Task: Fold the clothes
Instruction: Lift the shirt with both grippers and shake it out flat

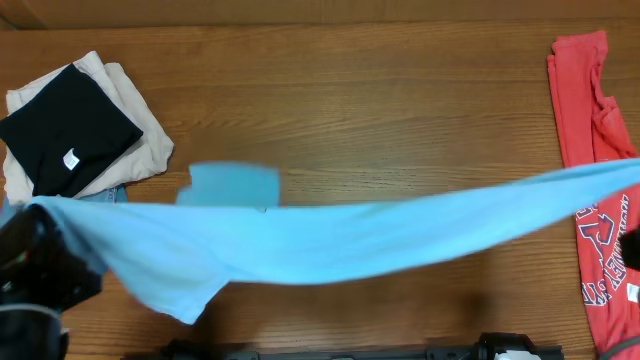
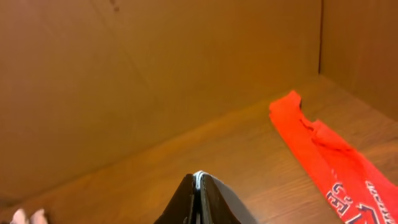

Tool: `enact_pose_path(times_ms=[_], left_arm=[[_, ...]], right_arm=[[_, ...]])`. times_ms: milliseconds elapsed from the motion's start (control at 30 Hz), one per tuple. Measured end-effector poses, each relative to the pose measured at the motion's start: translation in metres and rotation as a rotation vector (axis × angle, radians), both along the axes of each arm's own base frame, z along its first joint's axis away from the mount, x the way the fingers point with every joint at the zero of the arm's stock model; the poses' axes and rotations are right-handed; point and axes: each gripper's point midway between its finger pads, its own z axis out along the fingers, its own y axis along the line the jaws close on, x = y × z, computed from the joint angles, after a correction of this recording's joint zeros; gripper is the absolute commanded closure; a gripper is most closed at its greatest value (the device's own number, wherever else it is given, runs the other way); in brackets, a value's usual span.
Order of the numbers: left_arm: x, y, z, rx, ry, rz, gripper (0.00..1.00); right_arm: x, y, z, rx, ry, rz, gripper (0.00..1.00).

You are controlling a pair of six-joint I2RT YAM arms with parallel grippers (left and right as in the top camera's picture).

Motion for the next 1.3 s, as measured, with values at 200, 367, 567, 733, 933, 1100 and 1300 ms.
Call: enact_pose_path(times_ms=[200,367,567,733,933,1100,1300], left_arm=[[0.038,-0.009,-0.003,0.034,0.043,-0.002,0.96],[0.126,-0.032,-0.032,0.111,0.186,-0.023,0.96],[0.270,-0.063,-0.085,0.204,0.239,-0.057,0.96],[0.323,-0.046,-0.097,0.200,0.203,-0.063,0.96],[0.307,0.011,0.019,0.124,-0.081,-0.063,0.96],[0.255,0.007,0.047,0.108,-0.083,-0.168,0.96],[0.241,-0.040,-0.069,-0.003,0.359,-0.393,0.96]], right_arm=[[0.043,-0.006,-0.019,-0.001,0.117,-0.022,0.96],[0.137,-0.012,-0.075,0.008,0.348,-0.023,0.96],[0.257,-0.019,-0.154,0.017,0.487,-0.018,0.96],[0.291,-0.019,-0.157,0.030,0.425,-0.017,0.96],[0.276,-0.034,-0.072,0.039,0.219,-0.052,0.96],[0.226,-0.048,-0.055,0.043,0.244,-0.102,0.96],[0.220,-0.053,-0.135,0.060,0.540,-0.126,0.96]])
